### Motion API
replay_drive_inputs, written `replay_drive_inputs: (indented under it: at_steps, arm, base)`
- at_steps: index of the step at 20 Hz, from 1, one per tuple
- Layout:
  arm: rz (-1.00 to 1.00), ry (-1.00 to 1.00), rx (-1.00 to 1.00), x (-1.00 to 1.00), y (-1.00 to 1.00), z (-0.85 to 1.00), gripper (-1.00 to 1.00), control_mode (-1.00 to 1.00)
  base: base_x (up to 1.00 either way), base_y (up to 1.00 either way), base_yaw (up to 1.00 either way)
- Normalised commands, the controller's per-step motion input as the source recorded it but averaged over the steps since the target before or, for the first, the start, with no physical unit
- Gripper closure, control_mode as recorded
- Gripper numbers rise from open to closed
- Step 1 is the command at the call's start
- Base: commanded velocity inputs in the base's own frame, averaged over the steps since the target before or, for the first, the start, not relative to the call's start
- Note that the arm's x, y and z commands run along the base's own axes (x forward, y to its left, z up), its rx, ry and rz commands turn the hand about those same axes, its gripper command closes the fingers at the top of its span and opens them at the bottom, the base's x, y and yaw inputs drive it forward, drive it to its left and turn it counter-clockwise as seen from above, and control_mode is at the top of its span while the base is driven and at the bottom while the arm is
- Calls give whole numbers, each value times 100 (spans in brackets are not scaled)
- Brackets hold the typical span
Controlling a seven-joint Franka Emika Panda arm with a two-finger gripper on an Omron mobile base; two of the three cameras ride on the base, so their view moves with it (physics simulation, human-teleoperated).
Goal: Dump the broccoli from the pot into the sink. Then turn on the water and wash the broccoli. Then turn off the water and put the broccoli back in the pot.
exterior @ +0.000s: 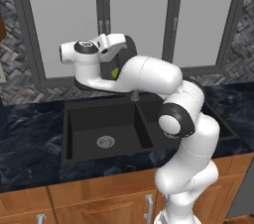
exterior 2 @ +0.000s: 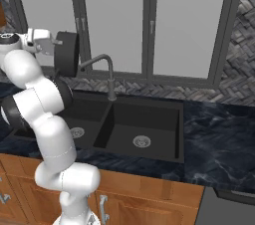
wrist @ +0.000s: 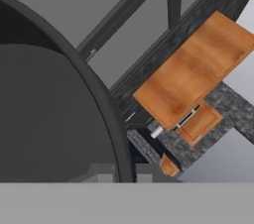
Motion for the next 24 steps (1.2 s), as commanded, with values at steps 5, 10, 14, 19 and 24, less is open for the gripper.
replay_drive_inputs:
  at_steps: [5, 10, 14, 19, 24]
  arm:
    - [0, -1, -7, 0, 5, 28, 100, -100]
    - [0, 0, -7, 0, 5, 21, 100, -100]
    - [0, 0, -9, 2, 0, 7, 100, -100]
    - [0, -2, -11, 13, 0, 2, 100, -100]
    - [0, -7, -15, 18, 0, 3, 100, -100]
  base:
    - [0, 0, 0]
    - [0, 0, 0]
    - [0, 0, 0]
    - [0, 0, 0]
    - [0, 0, 0]
